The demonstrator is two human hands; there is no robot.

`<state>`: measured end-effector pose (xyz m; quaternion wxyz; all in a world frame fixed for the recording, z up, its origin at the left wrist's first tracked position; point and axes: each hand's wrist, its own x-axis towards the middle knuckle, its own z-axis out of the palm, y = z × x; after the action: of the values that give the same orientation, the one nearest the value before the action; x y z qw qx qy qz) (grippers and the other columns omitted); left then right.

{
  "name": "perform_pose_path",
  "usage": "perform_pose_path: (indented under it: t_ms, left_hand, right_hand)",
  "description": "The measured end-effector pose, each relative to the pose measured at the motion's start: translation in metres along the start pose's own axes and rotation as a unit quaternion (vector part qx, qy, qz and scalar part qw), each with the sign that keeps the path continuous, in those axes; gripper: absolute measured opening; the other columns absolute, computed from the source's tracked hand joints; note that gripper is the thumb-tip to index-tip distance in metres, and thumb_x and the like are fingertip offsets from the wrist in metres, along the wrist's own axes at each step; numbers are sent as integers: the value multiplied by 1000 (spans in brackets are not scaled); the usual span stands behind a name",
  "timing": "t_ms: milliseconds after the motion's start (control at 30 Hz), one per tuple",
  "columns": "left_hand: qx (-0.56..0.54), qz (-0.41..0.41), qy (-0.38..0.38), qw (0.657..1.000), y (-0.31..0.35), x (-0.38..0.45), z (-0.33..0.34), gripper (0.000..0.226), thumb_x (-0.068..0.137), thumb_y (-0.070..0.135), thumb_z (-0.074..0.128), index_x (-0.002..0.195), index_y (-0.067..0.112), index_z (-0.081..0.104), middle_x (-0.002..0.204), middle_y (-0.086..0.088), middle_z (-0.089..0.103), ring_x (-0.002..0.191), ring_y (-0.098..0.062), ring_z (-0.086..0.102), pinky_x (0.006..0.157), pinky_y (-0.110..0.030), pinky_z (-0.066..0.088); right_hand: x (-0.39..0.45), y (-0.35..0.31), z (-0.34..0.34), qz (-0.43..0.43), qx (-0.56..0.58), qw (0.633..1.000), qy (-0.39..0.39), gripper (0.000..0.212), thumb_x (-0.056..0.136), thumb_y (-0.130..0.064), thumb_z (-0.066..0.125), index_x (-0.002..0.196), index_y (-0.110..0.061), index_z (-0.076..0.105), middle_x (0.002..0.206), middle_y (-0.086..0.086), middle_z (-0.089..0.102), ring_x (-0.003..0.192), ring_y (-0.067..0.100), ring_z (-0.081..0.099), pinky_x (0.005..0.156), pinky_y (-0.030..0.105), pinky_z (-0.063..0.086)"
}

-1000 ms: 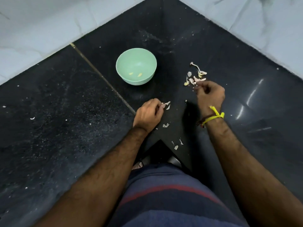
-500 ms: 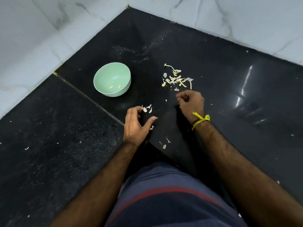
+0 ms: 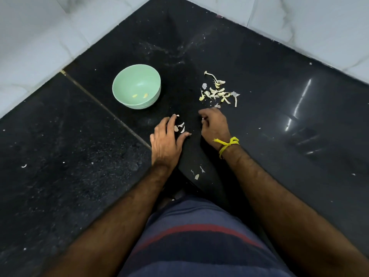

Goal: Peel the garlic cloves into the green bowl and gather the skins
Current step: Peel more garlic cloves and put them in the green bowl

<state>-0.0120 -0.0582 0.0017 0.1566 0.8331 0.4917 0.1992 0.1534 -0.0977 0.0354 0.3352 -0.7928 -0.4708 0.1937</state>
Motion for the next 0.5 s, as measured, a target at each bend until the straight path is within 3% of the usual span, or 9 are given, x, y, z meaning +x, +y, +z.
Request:
perform_pose_path:
  t_ms: [133,233,333,400,500]
  left_hand:
    - [-109,-3,22,994,-7,0,-4,58,98,46,52,146,13,48,143,-8,52,129,-26,48,108,-44,39]
    - [-167,-11,73,983,-25,-10,-10,46,100,28,58,141,8,52,135,-10,55,121,-29,53,103,-52,45]
    - [-176,-18,83,981,-31,-22,-14,43,99,20,60,139,6,54,131,-12,57,118,-29,55,99,-55,48]
    - [-176,5,72,982,-27,-25,-16,44,99,23,60,139,6,53,133,-11,56,121,-27,53,101,-51,47]
    - [-170,48,48,983,-24,-25,-17,47,99,26,61,141,6,52,136,-11,55,126,-24,51,107,-43,44]
  right_hand:
    - [-2,-22,5,-13,69,995,-77,34,85,11,49,108,-2,72,100,13,71,86,19,65,90,36,54]
    - [-26,-16,-19,26,34,996,-73,19,84,-8,72,103,-11,71,93,4,70,85,15,64,85,34,54]
    - [-63,-10,-35,67,-84,971,-214,67,62,-37,92,113,-14,56,106,4,60,96,22,58,82,31,46]
    - [-90,-14,-25,59,-115,956,-263,87,52,-32,96,120,-10,46,121,11,50,107,30,54,90,38,46]
    - [-104,-16,-4,44,-78,964,-249,84,53,-14,94,120,-11,45,123,10,46,109,32,54,93,41,47]
